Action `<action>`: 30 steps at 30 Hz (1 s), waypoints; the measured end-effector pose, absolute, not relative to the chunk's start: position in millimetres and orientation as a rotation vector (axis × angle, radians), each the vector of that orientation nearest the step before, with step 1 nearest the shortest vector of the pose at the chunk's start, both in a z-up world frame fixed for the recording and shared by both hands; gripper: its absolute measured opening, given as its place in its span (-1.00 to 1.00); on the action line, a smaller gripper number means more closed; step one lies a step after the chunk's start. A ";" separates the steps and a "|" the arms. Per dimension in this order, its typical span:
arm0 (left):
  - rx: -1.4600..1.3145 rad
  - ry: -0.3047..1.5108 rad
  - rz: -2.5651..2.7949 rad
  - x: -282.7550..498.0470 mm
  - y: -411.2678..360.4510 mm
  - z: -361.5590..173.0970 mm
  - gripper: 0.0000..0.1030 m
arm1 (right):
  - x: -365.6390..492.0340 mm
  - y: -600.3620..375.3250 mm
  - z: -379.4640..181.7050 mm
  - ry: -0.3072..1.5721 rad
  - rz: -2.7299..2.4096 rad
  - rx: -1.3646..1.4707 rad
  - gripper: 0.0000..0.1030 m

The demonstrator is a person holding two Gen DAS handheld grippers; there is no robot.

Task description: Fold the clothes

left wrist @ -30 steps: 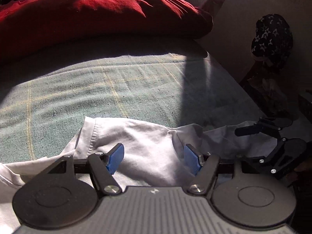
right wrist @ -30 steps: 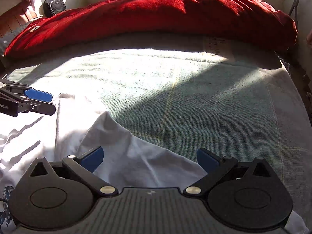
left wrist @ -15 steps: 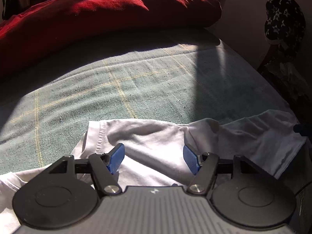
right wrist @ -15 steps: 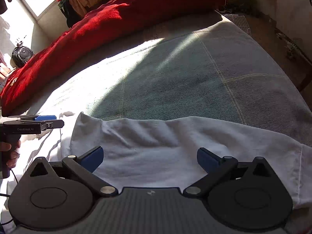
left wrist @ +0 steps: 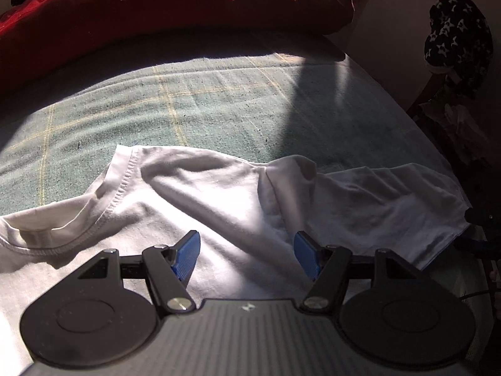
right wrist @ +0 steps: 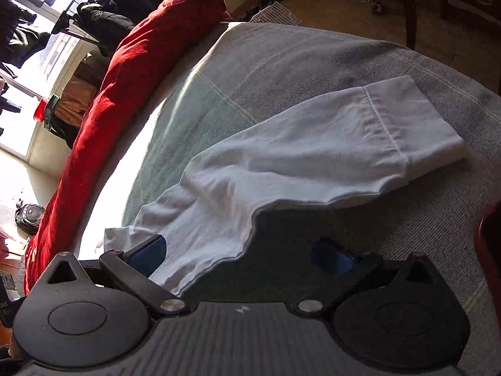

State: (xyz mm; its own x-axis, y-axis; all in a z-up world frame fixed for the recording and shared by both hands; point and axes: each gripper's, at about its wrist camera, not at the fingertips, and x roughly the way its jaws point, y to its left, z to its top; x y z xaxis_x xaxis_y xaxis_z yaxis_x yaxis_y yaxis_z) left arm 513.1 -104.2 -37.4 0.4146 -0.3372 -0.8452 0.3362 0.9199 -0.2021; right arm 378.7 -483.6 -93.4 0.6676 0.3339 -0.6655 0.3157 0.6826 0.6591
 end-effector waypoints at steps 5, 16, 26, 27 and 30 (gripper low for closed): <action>-0.025 1.092 -0.447 511.0 -115.2 -40.6 0.28 | 363.7 -501.7 -108.3 0.751 -0.011 1.071 1.00; 0.002 1.083 -0.446 506.9 -123.0 -37.8 0.28 | 400.4 -549.4 -107.6 0.655 -0.040 1.178 1.00; 0.007 1.070 -0.432 506.0 -117.2 -34.3 0.28 | 391.3 -558.1 -108.5 0.569 -0.003 1.206 0.89; 0.008 1.071 -0.427 505.6 -116.2 -34.0 0.28 | 390.0 -559.9 -101.7 0.538 0.014 1.194 0.88; 0.001 1.079 -0.417 505.5 -113.9 -35.3 0.28 | 385.2 -570.6 -82.5 0.468 0.004 1.143 0.88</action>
State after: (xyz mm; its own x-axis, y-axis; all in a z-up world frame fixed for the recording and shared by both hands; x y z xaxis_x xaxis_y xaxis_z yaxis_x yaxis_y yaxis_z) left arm 505.5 -113.9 -35.3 0.4023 -0.3300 -0.8540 0.3306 0.9222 -0.2006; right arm 385.2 -570.6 -82.5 0.9036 0.2380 -0.3563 0.2325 0.4260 0.8743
